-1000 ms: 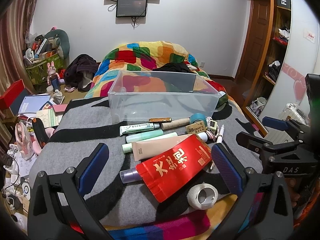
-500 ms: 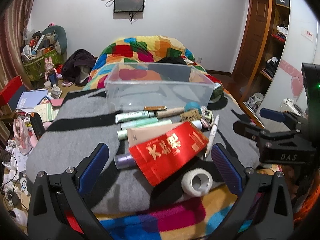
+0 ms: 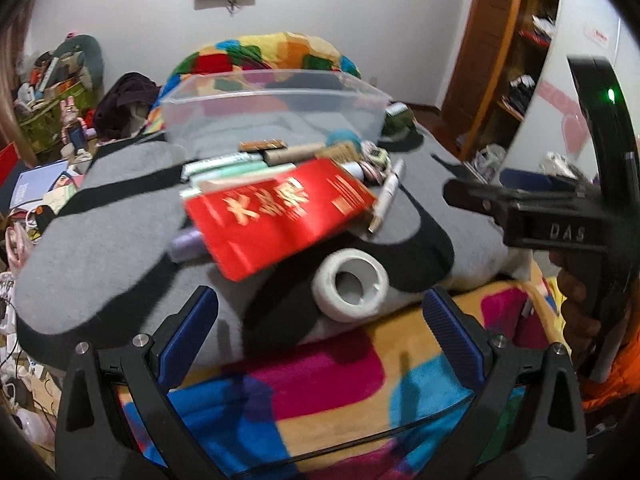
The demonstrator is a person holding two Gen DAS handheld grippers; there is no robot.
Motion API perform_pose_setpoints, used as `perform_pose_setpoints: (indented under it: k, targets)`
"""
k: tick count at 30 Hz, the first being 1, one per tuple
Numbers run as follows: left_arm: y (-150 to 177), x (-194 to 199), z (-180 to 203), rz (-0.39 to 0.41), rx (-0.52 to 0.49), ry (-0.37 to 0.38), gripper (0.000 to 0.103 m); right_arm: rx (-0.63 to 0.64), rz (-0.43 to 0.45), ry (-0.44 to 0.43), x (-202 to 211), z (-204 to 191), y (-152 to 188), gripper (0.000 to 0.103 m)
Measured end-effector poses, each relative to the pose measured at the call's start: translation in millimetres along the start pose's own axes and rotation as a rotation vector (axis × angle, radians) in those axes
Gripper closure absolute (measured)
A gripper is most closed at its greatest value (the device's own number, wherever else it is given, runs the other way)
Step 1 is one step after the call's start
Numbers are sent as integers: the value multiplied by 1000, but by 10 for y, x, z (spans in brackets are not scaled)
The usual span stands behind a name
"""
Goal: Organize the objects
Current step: 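Grasp the white tape roll with the left tool while the right tool grasps the white pen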
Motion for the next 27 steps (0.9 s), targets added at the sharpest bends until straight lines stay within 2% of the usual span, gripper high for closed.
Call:
perform_pose_setpoints:
  k: [1, 3, 5, 7, 9, 12, 15, 18, 19, 20, 22, 23, 25, 27]
  targets:
    - [13, -29, 20, -7, -8, -3, 0, -7, -6, -2, -14, 0, 13, 0]
    - [36, -92, 40, -32, -31, -12, 16, -18, -13, -10, -46, 8, 22, 0]
    - [56, -173, 63, -55, -46, -15, 25, -21, -16, -14, -78, -10, 23, 0]
    - [51, -173, 99, -22, -49, -27, 31, -23, -19, -14, -126, -35, 9, 1]
    - [45, -175, 112, -12, -55, -23, 46, -38, -21, -17, -189, -42, -15, 1]
    - [36, -172, 91, -3, -56, -22, 64, -82, -36, -26, -327, -57, -72, 4]
    - [23, -129, 80, 13, -67, -29, 65, -87, -62, -25, -458, -107, -95, 12]
    - [-16, -55, 59, 36, -63, -19, 65, -75, -103, -11, -617, -154, -38, 25]
    - [-41, -25, 47, 46, -57, -17, 65, -76, -117, -11, -646, -155, -14, 32]
    - [-67, 9, 25, 56, -51, -16, 65, -93, -124, -28, -671, -149, 17, 34]
    - [-124, 56, -16, 72, -39, -19, 65, -126, -121, -42, -662, -95, 34, 37]
    - [-157, 79, -49, 79, -26, -18, 65, -126, -117, -46, -654, -78, 38, 45]
    - [-213, 113, -98, 91, -1, -12, 65, -116, -108, -49, -615, -62, 35, 54]
    - [-270, 148, -152, 106, 22, -13, 65, -106, -102, -55, -564, -47, 44, 59]
Point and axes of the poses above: each gripper's, at about its wrist camera, not at the fingertips, and x roughly against the way its jaws point, z to its right, y to its underside, the point moved 4 cm from there along -x, roughly the way its jaws point, and after that the axes turned 14 degrees about z, right-handed, at the moved point
